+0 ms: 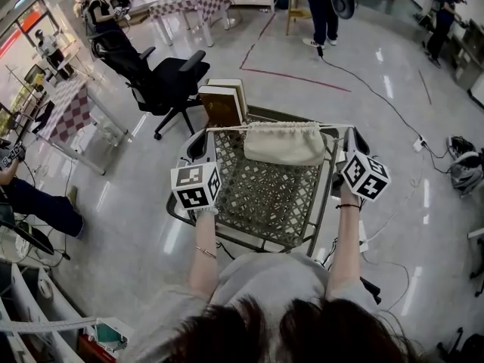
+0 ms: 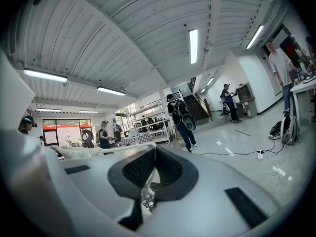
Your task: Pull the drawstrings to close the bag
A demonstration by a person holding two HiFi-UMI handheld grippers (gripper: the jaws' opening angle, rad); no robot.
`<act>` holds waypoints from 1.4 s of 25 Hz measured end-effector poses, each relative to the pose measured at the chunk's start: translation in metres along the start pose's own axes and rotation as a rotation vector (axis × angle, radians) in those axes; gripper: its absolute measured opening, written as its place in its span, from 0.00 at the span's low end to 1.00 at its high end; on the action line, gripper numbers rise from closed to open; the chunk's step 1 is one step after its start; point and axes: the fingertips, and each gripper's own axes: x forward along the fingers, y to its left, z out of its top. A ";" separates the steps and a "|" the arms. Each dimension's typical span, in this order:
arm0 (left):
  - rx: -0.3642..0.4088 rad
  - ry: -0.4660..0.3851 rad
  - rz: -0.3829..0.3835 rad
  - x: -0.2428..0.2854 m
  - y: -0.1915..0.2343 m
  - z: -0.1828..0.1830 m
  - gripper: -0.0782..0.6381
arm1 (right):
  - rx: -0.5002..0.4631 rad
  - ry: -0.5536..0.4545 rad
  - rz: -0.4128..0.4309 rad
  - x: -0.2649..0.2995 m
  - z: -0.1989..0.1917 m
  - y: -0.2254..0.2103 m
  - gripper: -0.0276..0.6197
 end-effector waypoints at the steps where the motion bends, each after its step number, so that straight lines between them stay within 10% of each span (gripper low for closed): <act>1: 0.000 -0.001 0.001 0.000 0.000 0.000 0.15 | 0.004 -0.002 -0.002 0.000 0.000 0.000 0.08; 35: -0.024 -0.019 0.028 -0.006 0.014 0.000 0.15 | 0.080 -0.028 -0.045 -0.004 0.000 -0.021 0.08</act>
